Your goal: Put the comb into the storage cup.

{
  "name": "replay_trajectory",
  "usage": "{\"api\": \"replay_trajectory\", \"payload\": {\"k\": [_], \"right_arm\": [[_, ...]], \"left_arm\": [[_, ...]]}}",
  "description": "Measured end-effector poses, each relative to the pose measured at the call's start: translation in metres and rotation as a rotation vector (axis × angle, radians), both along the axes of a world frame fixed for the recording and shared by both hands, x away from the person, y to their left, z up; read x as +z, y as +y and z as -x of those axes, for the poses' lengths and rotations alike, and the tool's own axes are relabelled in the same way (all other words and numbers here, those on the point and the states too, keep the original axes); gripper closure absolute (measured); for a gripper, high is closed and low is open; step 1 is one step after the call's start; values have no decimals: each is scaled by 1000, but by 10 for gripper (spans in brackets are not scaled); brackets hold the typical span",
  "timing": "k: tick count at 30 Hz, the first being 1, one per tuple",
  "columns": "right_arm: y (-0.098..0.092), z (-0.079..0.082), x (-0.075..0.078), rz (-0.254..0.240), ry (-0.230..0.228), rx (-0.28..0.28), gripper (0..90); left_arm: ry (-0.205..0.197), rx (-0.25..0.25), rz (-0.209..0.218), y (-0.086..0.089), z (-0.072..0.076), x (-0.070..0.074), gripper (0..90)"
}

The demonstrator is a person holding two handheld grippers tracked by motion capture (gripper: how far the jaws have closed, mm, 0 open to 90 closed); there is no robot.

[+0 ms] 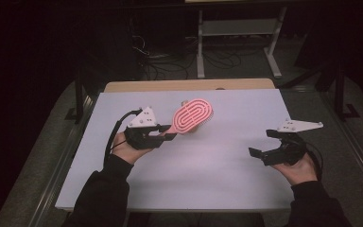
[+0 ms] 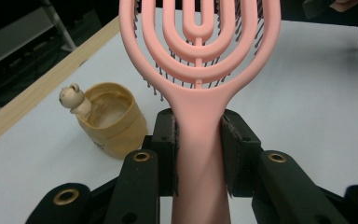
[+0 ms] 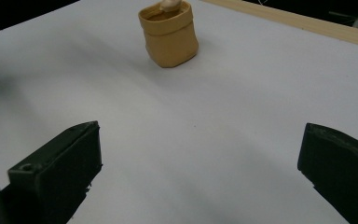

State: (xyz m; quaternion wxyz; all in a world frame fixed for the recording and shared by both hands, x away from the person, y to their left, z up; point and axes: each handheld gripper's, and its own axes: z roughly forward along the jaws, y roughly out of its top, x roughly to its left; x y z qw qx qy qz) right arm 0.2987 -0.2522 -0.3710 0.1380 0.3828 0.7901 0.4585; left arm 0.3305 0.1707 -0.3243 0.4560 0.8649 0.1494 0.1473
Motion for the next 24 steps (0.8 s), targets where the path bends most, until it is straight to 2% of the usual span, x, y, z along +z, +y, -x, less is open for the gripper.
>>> {"api": "replay_trajectory", "payload": {"k": [17,24], "right_arm": [[27,-15,35,27,-4,82,0],[38,-21,50,23,-10,113,0]], "left_arm": [[-17,9,19,1,1,1,700],[-30,16,42,1,1,3,700]]}}
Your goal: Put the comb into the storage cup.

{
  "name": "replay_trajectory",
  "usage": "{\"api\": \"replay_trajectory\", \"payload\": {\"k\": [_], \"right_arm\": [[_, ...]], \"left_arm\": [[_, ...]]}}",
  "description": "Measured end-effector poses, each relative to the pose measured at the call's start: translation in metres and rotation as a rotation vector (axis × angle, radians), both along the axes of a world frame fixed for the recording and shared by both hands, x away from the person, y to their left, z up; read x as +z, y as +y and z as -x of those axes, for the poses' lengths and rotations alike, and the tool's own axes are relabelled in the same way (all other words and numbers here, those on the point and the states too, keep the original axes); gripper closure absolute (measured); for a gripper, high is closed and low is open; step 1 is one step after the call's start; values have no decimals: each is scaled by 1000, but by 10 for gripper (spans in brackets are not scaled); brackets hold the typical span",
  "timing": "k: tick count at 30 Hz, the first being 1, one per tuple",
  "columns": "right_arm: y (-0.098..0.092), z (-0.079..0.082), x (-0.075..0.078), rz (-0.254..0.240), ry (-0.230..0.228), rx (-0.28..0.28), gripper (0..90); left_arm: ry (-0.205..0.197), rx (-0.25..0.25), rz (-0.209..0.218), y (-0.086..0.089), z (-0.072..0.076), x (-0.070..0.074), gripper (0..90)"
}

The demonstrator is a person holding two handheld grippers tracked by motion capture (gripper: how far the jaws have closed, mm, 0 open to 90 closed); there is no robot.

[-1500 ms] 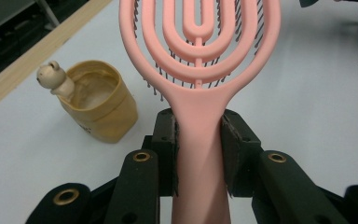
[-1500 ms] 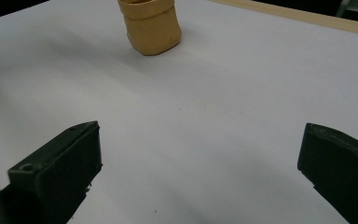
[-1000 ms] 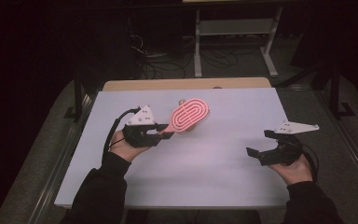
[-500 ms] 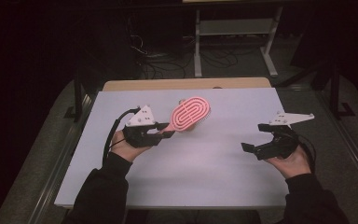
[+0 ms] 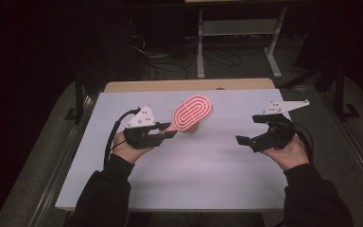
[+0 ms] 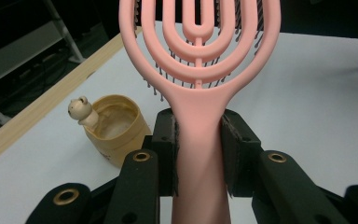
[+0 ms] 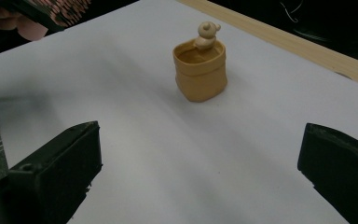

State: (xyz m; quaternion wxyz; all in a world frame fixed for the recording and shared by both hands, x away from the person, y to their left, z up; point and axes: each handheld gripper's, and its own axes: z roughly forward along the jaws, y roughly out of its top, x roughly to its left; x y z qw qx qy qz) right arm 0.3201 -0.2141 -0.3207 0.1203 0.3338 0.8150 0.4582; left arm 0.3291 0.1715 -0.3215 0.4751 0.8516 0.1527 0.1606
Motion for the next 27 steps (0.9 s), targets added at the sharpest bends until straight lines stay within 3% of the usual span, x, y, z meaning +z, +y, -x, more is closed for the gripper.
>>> {"api": "replay_trajectory", "payload": {"k": [18,27], "right_arm": [[34,-15,40,-32,-2,90,0],[46,-18,51,-35,5,128,0]], "left_arm": [[-44,-2,30,-13,-1,5,700],[-82,-12,31,-22,1,5,700]]}}
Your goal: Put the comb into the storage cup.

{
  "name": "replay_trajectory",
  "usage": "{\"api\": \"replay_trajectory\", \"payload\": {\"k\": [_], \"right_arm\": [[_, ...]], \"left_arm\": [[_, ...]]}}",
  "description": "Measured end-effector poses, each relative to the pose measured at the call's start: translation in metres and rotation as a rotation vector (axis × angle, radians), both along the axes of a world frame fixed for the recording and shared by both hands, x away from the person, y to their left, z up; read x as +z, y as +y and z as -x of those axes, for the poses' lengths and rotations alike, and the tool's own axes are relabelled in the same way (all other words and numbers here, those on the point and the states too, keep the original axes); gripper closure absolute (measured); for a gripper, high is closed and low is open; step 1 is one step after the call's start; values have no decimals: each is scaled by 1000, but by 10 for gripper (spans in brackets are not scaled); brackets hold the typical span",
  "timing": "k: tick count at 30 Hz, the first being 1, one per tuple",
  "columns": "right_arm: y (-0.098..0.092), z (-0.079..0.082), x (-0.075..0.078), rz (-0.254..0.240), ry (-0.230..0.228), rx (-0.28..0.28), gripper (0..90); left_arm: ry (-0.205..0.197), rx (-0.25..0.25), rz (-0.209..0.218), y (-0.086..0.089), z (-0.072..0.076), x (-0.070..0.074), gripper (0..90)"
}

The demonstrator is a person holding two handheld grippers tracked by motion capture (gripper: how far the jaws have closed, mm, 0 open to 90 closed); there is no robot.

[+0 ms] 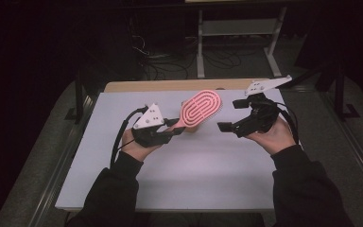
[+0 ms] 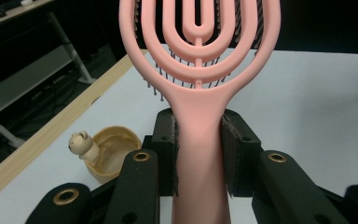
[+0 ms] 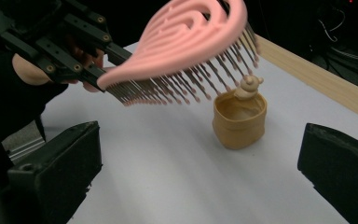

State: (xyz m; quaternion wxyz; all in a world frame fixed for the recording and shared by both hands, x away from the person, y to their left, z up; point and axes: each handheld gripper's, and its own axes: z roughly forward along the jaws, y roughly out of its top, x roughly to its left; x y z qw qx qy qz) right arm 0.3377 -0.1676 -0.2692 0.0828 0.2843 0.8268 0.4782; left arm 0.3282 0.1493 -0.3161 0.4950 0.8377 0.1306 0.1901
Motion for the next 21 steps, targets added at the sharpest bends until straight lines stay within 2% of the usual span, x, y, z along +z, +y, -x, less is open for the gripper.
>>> {"api": "replay_trajectory", "payload": {"k": [16,21], "right_arm": [[9,-11,11,-26,42,8,0],[13,-14,16,-14,50,-17,26]], "left_arm": [[-48,-11,-10,-14,1,0,700],[-66,-6,-7,-17,3,1,699]]}}
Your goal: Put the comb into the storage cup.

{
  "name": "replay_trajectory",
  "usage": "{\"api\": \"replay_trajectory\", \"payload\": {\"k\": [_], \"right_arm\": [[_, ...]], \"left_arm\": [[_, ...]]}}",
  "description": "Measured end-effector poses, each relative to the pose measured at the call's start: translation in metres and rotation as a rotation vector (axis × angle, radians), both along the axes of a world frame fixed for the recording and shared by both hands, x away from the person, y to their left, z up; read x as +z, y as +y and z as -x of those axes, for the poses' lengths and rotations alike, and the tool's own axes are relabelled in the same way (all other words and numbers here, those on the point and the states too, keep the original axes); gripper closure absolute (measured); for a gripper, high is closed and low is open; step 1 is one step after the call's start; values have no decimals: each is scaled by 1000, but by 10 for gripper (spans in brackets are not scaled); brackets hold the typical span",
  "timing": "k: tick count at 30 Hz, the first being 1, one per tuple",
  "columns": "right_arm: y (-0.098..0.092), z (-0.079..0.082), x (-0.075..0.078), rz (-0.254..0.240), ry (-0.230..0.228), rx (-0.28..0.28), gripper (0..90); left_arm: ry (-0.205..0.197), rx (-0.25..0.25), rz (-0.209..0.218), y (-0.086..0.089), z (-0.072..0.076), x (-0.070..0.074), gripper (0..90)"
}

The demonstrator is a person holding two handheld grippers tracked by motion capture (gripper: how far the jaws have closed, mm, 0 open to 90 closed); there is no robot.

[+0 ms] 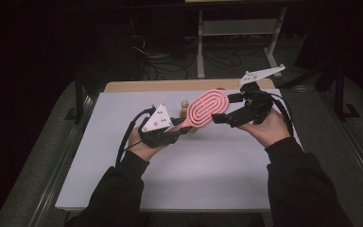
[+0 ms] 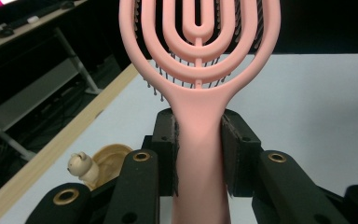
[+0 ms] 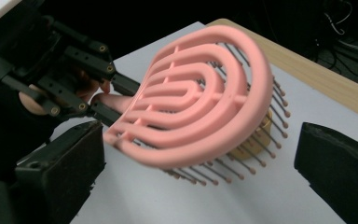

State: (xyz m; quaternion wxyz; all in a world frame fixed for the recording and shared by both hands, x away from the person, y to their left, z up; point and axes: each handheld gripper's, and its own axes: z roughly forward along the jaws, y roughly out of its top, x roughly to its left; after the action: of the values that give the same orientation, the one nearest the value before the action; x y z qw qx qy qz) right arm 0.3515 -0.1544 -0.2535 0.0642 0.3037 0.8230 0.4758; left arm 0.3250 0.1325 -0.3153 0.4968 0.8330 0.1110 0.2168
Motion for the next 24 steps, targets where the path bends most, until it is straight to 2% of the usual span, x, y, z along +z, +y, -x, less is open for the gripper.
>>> {"api": "replay_trajectory", "payload": {"k": [8,14,18,20,24], "right_arm": [[-1,-9,1,-62,68,-19,126],[-1,-17,-1,-96,161,-16,173],[-2,-22,-3,-150,222,-4,267],[-2,-23,-4,-149,235,-12,309],[-3,-26,-5,-185,281,-13,366]], "left_arm": [[-8,2,6,-2,0,-1,700],[-12,11,11,-4,0,-1,700],[-13,18,15,-5,1,-2,700],[-12,19,14,-5,0,-2,699],[-3,17,19,-5,-1,-3,700]]}}
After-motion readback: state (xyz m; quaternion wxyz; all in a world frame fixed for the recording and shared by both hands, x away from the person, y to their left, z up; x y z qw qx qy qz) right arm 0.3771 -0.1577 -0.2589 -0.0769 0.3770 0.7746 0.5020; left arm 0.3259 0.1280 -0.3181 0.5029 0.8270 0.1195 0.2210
